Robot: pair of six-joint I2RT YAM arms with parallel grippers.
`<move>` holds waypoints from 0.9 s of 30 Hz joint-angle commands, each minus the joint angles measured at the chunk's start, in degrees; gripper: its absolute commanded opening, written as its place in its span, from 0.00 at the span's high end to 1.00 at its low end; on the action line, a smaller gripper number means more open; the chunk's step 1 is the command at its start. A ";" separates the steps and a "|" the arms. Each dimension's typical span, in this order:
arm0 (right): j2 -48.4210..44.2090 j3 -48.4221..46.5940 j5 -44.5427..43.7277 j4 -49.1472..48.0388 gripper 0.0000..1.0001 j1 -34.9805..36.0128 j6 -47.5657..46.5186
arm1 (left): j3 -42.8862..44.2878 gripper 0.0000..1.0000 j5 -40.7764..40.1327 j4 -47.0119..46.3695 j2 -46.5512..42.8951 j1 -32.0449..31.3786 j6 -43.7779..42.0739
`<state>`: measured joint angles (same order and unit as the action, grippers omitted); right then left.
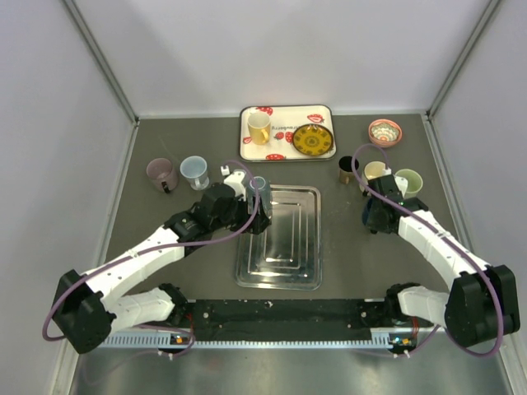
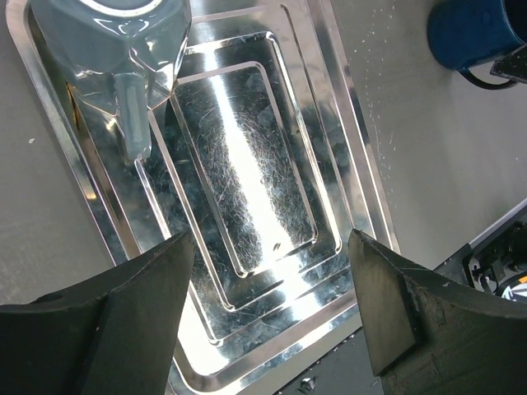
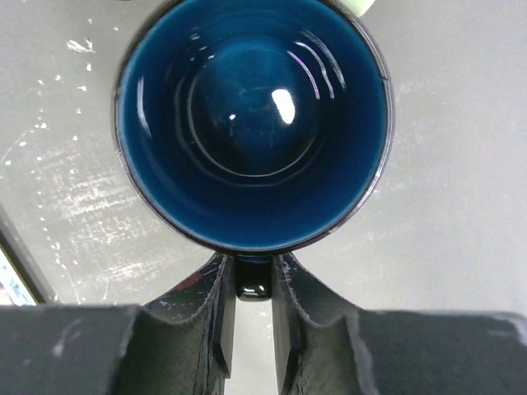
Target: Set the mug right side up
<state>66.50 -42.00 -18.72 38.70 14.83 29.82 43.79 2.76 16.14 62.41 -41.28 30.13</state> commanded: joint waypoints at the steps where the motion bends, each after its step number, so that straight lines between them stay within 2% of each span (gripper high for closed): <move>1: -0.14 -1.42 1.14 -2.75 0.86 -0.68 -0.82 | 0.51 0.20 1.10 -3.22 0.43 0.06 0.46; 3: -0.40 -1.42 0.88 -2.66 0.95 -0.77 -0.99 | 0.51 0.20 1.36 -3.22 0.69 0.06 0.72; 6: -0.93 -1.42 1.32 -2.40 1.00 -0.77 -1.17 | 0.16 0.20 1.37 -3.57 0.69 -0.03 1.07; 13: -5.49 -0.98 2.73 -1.26 1.00 0.72 -2.49 | -0.28 0.21 1.37 -3.57 0.43 -0.03 2.12; 16: -10.31 -0.72 2.29 -0.82 1.00 3.62 -3.54 | -0.64 0.21 0.75 -3.75 -0.62 -0.03 2.39; 22: -13.68 -0.29 2.72 1.12 1.00 6.26 -4.07 | -0.72 0.22 -0.83 -4.45 -2.29 0.06 3.09; 25: -15.69 0.43 4.48 0.59 1.00 7.92 -3.20 | -1.25 0.22 -0.48 -5.15 -3.26 -0.03 3.79; 27: -20.16 0.51 7.80 -1.07 1.00 8.63 -2.32 | -1.86 0.22 0.05 -5.94 -3.87 -0.03 4.32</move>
<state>52.88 -40.95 -14.72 41.67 21.26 26.72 43.16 2.94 14.28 60.93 -41.28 33.10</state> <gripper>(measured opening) 0.158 0.777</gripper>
